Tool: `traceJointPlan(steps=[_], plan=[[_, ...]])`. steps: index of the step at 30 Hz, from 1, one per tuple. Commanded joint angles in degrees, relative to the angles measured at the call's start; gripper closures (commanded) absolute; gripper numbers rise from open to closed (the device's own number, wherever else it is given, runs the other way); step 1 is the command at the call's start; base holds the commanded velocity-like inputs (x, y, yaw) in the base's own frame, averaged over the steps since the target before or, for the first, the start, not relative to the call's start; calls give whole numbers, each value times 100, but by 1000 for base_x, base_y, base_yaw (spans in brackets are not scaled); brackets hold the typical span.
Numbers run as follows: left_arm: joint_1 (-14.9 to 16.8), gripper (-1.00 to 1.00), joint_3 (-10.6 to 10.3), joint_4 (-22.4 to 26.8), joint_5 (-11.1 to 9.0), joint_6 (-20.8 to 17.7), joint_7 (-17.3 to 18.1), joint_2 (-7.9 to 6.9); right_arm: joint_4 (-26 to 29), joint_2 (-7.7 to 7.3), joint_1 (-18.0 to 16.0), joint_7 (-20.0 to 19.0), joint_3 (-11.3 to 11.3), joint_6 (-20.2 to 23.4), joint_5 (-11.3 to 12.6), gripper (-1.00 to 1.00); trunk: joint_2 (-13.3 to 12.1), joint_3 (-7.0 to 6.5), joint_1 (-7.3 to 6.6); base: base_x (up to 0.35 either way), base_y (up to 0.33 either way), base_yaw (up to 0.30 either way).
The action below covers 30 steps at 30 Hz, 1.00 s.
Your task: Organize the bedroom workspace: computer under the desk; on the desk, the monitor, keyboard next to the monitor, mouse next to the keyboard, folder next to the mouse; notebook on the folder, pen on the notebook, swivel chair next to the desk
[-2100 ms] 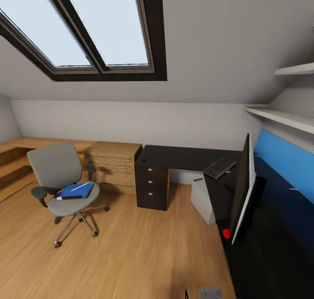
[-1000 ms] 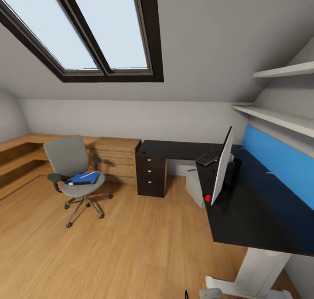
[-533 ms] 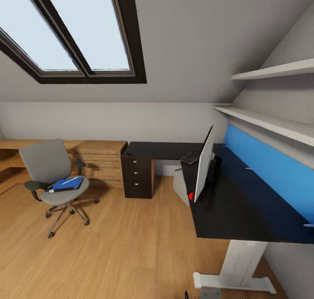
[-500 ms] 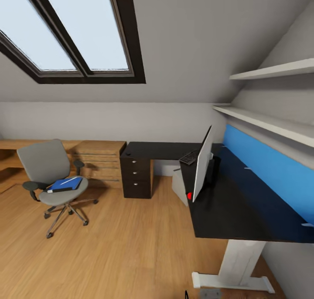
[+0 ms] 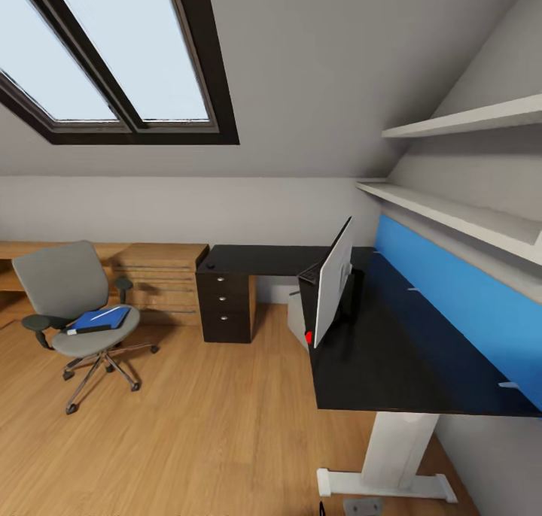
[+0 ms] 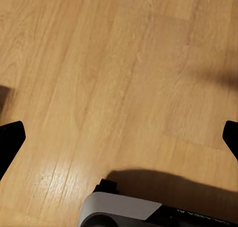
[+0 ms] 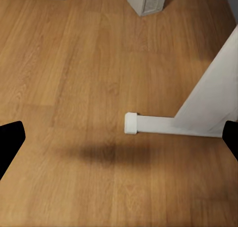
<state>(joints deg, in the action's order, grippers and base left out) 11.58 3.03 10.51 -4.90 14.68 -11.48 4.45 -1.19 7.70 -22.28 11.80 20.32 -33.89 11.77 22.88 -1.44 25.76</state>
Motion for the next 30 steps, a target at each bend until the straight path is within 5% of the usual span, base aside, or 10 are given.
traceJointPlan(steps=[1, 30], plan=[[2, -100, 29, -5, -40, 26, 14, 3, -13, 3, -4, 15, 49, -21, 44, -100, 4, 2, 2, 0, 0, 0], [2, -100, 31, -6, -44, 26, 14, 3, 202, -11, -4, 115, -9, -372, 97, -100, 4, 2, 2, 0, 0, 0]])
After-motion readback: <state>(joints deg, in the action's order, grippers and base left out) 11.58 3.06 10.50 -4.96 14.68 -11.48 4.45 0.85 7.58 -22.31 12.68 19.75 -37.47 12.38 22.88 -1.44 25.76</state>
